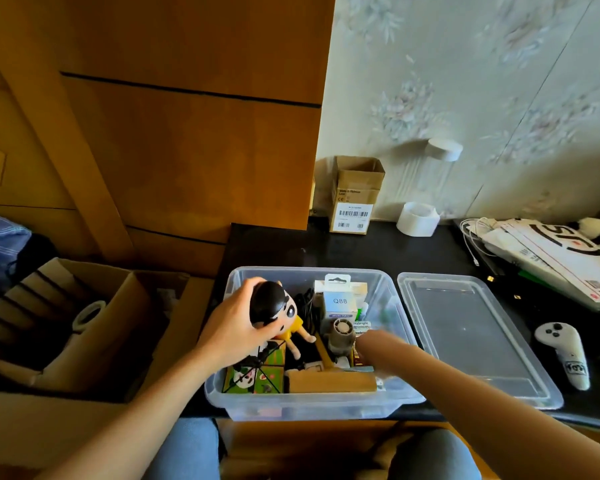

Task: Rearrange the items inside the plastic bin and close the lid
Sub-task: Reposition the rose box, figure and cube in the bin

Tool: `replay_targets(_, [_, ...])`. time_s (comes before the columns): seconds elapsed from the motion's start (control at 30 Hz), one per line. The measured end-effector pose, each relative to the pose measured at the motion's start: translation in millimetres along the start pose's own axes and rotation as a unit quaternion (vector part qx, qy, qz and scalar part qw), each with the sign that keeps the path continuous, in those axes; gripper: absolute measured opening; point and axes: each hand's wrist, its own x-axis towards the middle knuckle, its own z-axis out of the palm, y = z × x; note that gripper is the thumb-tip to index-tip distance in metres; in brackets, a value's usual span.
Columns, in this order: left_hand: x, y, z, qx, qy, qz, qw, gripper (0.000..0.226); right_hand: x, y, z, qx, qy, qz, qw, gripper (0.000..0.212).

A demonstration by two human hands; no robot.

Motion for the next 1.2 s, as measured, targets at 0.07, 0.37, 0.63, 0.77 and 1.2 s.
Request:
replay_targets(0.07, [1,0,0,0.003,0.002,0.002,1.000,0.052,3,0,3,-0.010,0.011,0.020,1.000,0.023])
replay_targets(0.37, [0,-3,1,0.012,0.015,0.011,1.000,0.055,8,-7,9,-0.071,0.042,0.072,0.994,0.021])
replay_targets(0.63, [1,-7,3,0.018,0.016,0.012,1.000,0.055,9,-1,-1,0.086,0.025,0.052,0.995,0.018])
replay_targets(0.77, [1,-7,3,0.023,0.009,0.024,0.999,0.059,-1,7,-18,0.247,-0.065,0.011,0.967,0.023])
replay_targets(1.2, [2,-4,0,-0.087,0.059,0.011,0.994,0.055,-12,12,-30,0.389,0.222,0.030,0.894,0.019])
